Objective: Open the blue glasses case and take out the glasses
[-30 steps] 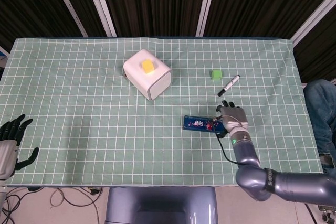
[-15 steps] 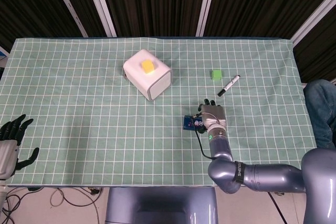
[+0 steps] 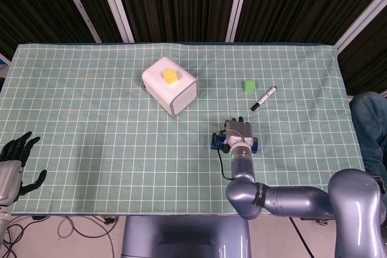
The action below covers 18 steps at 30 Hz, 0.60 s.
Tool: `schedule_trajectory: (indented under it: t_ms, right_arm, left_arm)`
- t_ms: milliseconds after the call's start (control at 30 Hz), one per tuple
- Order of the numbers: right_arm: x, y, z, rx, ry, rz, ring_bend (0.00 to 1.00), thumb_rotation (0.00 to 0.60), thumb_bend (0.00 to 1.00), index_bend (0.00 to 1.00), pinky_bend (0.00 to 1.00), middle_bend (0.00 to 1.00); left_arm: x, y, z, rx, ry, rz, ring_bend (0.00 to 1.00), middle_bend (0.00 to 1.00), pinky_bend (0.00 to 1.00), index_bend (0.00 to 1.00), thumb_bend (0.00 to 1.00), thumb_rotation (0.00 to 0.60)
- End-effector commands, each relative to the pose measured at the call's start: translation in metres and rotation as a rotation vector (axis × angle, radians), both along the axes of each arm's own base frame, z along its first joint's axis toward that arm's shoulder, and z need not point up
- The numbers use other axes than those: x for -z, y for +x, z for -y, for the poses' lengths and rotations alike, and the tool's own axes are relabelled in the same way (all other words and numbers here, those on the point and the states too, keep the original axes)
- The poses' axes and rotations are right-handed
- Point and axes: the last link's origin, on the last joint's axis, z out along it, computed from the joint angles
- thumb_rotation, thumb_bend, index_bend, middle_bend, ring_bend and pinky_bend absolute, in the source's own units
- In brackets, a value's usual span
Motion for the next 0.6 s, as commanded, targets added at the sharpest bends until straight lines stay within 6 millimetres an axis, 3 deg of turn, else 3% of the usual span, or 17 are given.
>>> schedule_trajectory:
  t_ms: [33, 600]
  right_arm:
    - [0.003, 0.004, 0.0, -0.001, 0.0, -0.004, 0.01, 0.6, 0.36, 0.23, 0.18, 0.17]
    - [0.022, 0.011, -0.005, -0.02, 0.002, -0.003, 0.02, 0.6, 0.37, 0.23, 0.18, 0.22]
  left_arm:
    - [0.0, 0.0, 0.0, -0.001, -0.002, 0.003, 0.0, 0.0, 0.0, 0.09, 0.34, 0.6]
    - [0.001, 0.0, -0.001, -0.005, -0.009, 0.004, 0.0, 0.0, 0.0, 0.09, 0.34, 0.6]
